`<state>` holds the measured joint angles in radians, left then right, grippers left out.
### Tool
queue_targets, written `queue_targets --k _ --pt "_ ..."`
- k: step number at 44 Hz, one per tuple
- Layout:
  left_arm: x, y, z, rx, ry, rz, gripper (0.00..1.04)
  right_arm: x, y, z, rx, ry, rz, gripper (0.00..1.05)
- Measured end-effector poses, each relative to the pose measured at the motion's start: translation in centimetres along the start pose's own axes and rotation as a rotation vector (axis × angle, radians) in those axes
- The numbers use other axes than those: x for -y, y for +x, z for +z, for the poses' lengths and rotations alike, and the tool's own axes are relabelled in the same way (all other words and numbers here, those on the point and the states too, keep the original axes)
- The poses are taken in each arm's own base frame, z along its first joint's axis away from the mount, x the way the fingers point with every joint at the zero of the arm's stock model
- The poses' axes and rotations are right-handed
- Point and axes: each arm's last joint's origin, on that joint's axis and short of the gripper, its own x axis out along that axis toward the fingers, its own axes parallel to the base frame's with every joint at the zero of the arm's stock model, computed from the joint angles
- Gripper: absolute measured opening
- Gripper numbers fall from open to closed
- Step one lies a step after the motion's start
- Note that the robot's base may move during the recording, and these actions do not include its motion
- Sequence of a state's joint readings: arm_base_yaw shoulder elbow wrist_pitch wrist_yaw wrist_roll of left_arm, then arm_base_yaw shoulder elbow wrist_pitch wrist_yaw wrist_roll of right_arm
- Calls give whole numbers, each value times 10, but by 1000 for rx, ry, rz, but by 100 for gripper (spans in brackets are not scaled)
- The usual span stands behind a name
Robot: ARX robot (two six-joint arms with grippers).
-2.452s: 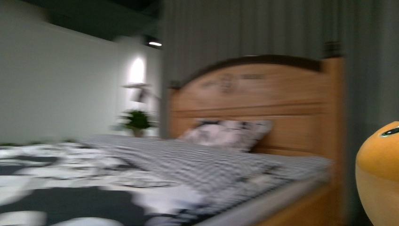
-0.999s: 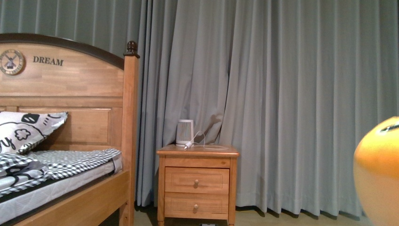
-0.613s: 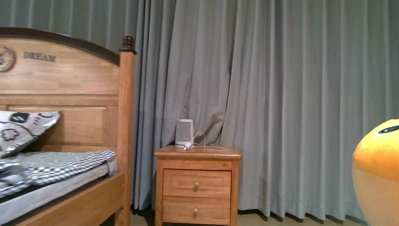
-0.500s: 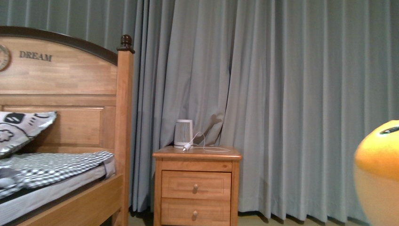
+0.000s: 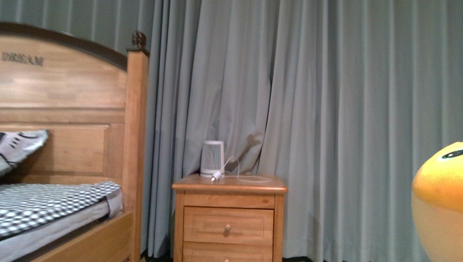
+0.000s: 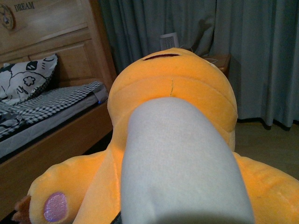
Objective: Put away toys
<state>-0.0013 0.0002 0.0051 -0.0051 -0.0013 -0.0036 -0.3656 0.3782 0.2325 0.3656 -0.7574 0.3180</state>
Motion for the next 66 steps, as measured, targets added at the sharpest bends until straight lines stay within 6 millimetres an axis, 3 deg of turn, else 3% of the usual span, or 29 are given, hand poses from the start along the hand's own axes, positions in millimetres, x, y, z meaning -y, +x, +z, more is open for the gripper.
queue_targets --k 66 --pt "0 0 0 -1 0 -1 98 1 0 0 -2 3 -5 10"
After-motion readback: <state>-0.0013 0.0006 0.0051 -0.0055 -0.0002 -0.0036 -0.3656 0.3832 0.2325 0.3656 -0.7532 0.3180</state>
